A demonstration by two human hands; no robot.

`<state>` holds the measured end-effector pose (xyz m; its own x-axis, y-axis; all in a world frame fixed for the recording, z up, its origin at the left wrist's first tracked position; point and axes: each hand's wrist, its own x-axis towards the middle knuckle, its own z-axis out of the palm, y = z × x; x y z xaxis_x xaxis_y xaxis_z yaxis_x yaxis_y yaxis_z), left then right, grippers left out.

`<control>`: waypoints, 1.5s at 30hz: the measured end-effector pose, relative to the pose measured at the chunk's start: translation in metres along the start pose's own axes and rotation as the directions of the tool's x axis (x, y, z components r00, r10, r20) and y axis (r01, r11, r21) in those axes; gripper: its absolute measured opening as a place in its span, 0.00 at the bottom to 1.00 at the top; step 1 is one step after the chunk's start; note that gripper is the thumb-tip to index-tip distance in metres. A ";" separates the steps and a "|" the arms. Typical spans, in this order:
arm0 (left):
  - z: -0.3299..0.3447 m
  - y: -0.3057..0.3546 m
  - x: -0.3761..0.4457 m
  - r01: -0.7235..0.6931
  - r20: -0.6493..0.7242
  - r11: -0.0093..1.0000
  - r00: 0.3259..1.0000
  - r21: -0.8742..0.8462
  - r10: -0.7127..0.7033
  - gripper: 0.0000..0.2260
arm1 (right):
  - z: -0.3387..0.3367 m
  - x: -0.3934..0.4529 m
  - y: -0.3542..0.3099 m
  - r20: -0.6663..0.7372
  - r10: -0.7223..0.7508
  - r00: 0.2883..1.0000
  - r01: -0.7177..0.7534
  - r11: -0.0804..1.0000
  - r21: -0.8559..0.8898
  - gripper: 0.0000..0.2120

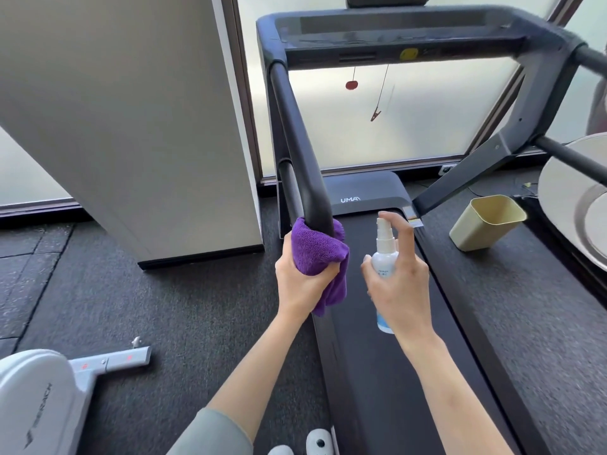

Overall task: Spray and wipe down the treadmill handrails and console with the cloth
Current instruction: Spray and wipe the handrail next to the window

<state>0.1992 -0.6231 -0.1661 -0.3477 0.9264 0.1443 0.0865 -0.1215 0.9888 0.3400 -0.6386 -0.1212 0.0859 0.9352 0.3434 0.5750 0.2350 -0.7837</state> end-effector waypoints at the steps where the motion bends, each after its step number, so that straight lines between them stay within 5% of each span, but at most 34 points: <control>1: -0.001 0.001 0.002 0.010 0.005 1.000 1.000 0.001 -0.010 0.30 | -0.001 0.000 0.001 -0.004 0.000 1.000 0.000 1.000 0.005 0.31; 7: 0.027 0.056 0.023 0.131 -0.295 0.979 0.952 0.156 -0.080 0.35 | -0.009 0.009 0.002 -0.017 0.041 0.999 -0.039 0.997 0.061 0.30; 11: 0.029 0.060 0.040 0.195 -0.301 0.971 0.942 0.137 -0.147 0.38 | -0.013 0.013 0.002 -0.031 0.027 0.999 -0.025 0.998 0.063 0.30; 15: 0.019 0.014 -0.005 -0.003 -0.188 0.999 0.982 0.052 0.013 0.36 | -0.007 0.008 0.005 -0.007 0.031 1.000 -0.030 0.997 0.075 0.30; 21: 0.001 -0.006 -0.010 0.053 -0.025 0.996 0.998 0.067 -0.051 0.31 | -0.007 0.000 0.011 0.007 0.044 0.999 -0.044 0.996 0.077 0.30; 29: 0.006 0.061 0.050 0.299 0.048 0.927 0.954 -0.227 -0.296 0.28 | -0.011 0.018 -0.002 0.007 -0.008 1.000 0.007 0.992 0.124 0.29; 32: 0.006 0.052 0.040 0.229 0.022 0.955 0.973 -0.191 -0.229 0.25 | -0.009 0.021 -0.005 0.009 -0.033 0.999 0.032 0.990 0.135 0.30; 36: 0.002 0.024 0.009 0.133 0.024 0.987 0.991 -0.086 -0.131 0.33 | -0.006 0.017 -0.001 0.030 -0.044 0.999 0.039 0.988 0.147 0.30; 45: -0.007 0.053 0.058 0.443 0.209 0.839 0.895 -0.317 -0.394 0.09 | -0.008 0.056 0.007 0.062 -0.073 0.995 0.060 0.981 0.186 0.31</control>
<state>0.1774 -0.5787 -0.1047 -0.1504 0.9516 -0.2679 -0.3777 0.1951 0.9052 0.3554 -0.5871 -0.1030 -0.0072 0.9304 0.3665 0.4180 0.3357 -0.8442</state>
